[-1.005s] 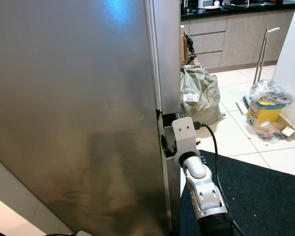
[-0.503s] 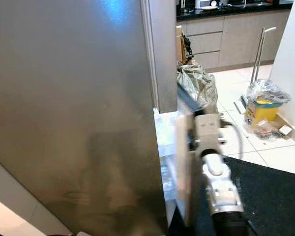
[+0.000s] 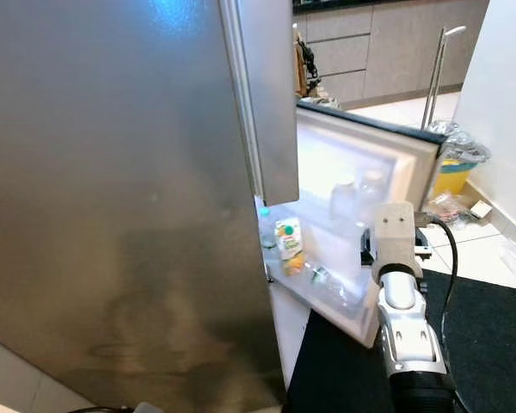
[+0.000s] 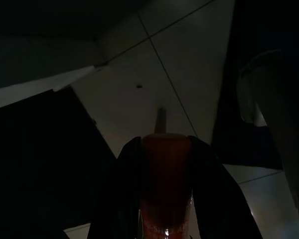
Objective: Restocking fridge
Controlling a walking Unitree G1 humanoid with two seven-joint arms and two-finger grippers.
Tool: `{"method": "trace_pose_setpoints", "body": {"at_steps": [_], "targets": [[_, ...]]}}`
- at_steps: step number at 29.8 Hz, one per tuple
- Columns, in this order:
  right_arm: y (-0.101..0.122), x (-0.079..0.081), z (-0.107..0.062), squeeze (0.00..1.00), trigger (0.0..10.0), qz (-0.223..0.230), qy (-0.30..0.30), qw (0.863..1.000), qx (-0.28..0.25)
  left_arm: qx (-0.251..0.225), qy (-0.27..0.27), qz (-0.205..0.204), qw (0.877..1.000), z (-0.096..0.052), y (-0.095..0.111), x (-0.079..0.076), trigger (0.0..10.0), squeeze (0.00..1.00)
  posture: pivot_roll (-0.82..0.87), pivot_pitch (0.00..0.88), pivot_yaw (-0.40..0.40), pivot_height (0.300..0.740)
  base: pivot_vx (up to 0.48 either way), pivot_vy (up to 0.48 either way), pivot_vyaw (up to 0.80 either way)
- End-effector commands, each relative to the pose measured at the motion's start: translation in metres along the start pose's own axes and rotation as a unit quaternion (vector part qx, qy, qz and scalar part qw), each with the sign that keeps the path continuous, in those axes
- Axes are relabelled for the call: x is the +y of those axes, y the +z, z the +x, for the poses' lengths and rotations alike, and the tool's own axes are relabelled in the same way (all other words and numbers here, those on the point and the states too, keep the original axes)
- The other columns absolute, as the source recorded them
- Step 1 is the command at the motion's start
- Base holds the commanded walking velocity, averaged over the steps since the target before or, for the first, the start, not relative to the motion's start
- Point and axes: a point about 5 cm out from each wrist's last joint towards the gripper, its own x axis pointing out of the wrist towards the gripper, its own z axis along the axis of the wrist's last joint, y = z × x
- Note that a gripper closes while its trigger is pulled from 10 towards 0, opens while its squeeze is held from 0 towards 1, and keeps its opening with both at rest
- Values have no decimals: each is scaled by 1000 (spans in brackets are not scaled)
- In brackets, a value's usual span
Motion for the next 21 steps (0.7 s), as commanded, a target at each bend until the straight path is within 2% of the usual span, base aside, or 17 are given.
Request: {"method": "trace_pose_setpoints", "body": {"at_steps": [1, 6, 8, 9, 10, 12, 13, 15, 16, 17, 18, 19, 20, 21], "targets": [[-22, 3, -4, 0, 10000, -22, 8, 999, 27, 10, -1, 7, 1000, -1, -6, 1, 10000, 0, -190, 29, 97, 740, 0, 0, 0], [-70, 13, -14, 0, 10000, -53, 46, 994, 85, 8, -1, 3, 1000, -1, -6, 1, 10000, 0, -189, 30, 97, 740, 0, 0, 0], [-103, 20, -27, 0, 10000, -81, 83, 985, 131, 8, -1, 2, 1000, -1, -6, 1, 10000, 0, -185, 28, 96, 740, 0, 0, 0], [-126, 24, -39, 0, 10000, -94, 108, 975, 169, 7, -2, 0, 1000, -1, -6, 0, 10000, 0, -185, 28, 96, 740, 0, 0, 0], [-126, 24, -39, 0, 10000, -94, 108, 975, 169, 7, -2, 0, 1000, -1, -6, 0, 10000, 0, -185, 28, 96, 740, 0, 0, 0], [-154, 28, -57, 0, 10000, -114, 142, 959, 219, 7, -3, -1, 1000, -1, -5, 0, 10000, 0, -185, 28, 96, 740, 0, 0, 0], [-154, 28, -57, 0, 10000, -114, 142, 959, 219, 7, -3, -1, 1000, -1, -5, 0, 10000, 0, -185, 28, 96, 740, 0, 0, 0], [-186, 27, -83, 0, 10000, -132, 170, 935, 281, 7, -4, -2, 1000, -1, -5, 0, 10000, 0, -181, 23, 96, 740, 0, 0, 0], [-186, 27, -83, 0, 10000, -132, 170, 935, 281, 7, -4, -2, 1000, -1, -5, 0, 10000, 0, -181, 23, 96, 740, 0, 0, 0], [-197, 26, -94, 0, 10000, -137, 177, 926, 304, 7, -4, -3, 1000, -1, -5, 0, 10000, 0, -181, 23, 96, 740, 0, 0, 0], [-216, 23, -115, 0, 10000, -142, 190, 906, 350, 6, -8, -6, 1000, 0, -5, -1, 10000, 0, -178, 22, 96, 740, 0, 0, 0], [-226, 21, -128, 0, 10000, -145, 198, 893, 378, 6, -11, -8, 1000, 0, -4, -2, 10000, 0, -178, 22, 96, 740, 0, 0, 0], [-226, 21, -128, 0, 10000, -145, 198, 893, 378, 6, -11, -8, 1000, 0, -4, -2, 10000, 0, -178, 22, 96, 740, 0, 0, 0], [-236, 19, -143, 0, 10000, -146, 204, 879, 406, 7, -13, -10, 1000, 0, -4, -2, 10000, 0, -178, 22, 96, 740, 0, -349, 0]]}}
